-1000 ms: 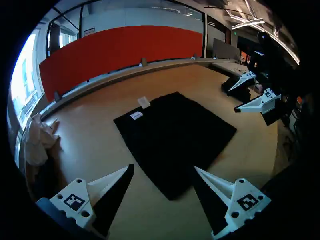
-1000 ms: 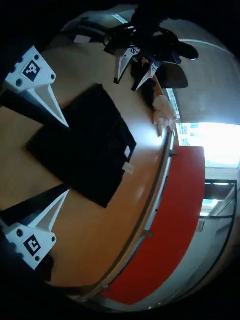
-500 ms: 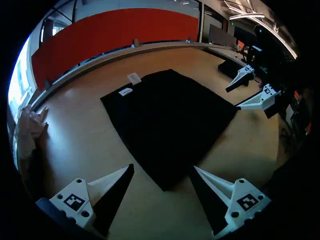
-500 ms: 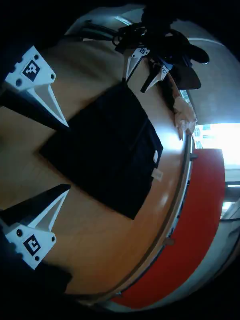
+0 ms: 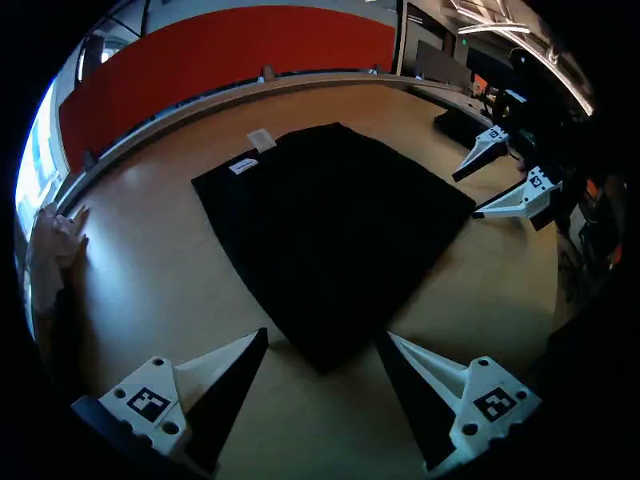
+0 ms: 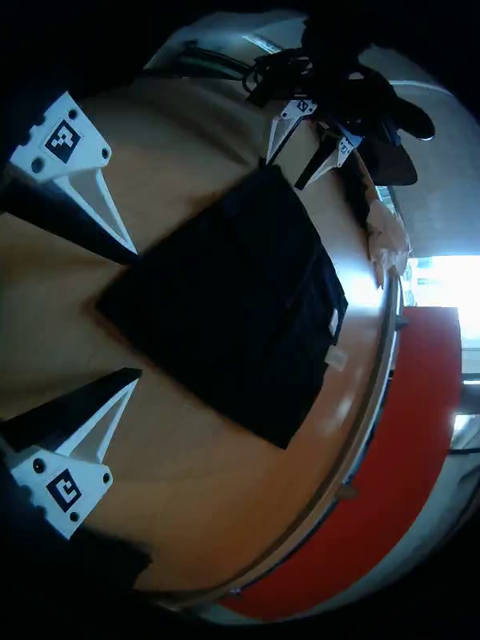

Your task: Fold towel

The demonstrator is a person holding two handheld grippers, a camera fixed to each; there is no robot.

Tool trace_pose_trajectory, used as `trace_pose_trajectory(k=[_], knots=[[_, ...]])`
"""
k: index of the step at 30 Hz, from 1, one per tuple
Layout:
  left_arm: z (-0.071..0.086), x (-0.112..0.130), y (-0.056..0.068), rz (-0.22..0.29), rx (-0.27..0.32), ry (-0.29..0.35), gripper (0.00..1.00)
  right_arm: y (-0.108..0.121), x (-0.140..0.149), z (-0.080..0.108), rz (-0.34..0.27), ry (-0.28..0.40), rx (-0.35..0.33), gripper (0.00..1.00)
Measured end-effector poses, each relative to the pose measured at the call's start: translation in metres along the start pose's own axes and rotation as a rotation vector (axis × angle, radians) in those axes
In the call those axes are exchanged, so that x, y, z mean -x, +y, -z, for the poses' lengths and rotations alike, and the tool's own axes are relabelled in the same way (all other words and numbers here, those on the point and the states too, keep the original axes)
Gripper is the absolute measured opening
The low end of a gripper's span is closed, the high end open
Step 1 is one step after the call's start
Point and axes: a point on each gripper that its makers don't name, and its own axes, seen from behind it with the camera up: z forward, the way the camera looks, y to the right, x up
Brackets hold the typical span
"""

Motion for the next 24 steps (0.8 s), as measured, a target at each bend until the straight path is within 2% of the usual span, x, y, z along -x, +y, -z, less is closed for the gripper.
trace_pose_trajectory(k=[4, 8, 12, 16, 20, 24], knots=[[-0.0012, 0.0019, 0.0009, -0.009, -0.003, -0.003, 1.0, 0.0003, 0.0019, -0.0016, 0.005, -0.002, 0.0, 1.0], [-0.0024, 0.0026, 0.0015, -0.024, -0.013, -0.008, 1.0, -0.0015, 0.0038, -0.0029, 0.006, -0.005, -0.006, 0.94], [-0.0027, 0.0029, 0.0013, -0.017, -0.023, -0.01, 0.99, -0.0028, 0.0033, -0.0021, 0.0, -0.003, -0.01, 0.88], [-0.0031, 0.0028, -0.0001, -0.009, -0.031, -0.01, 0.93, -0.0043, 0.003, -0.0014, 0.003, 0.001, -0.013, 0.78], [-0.0035, 0.0029, 0.0005, -0.008, -0.033, -0.012, 0.81, -0.0063, 0.0029, -0.0012, 0.006, 0.006, -0.017, 0.7], [-0.0037, 0.003, 0.0017, -0.003, -0.038, -0.015, 0.75, -0.0076, 0.0031, -0.001, 0.005, 0.007, -0.018, 0.58]])
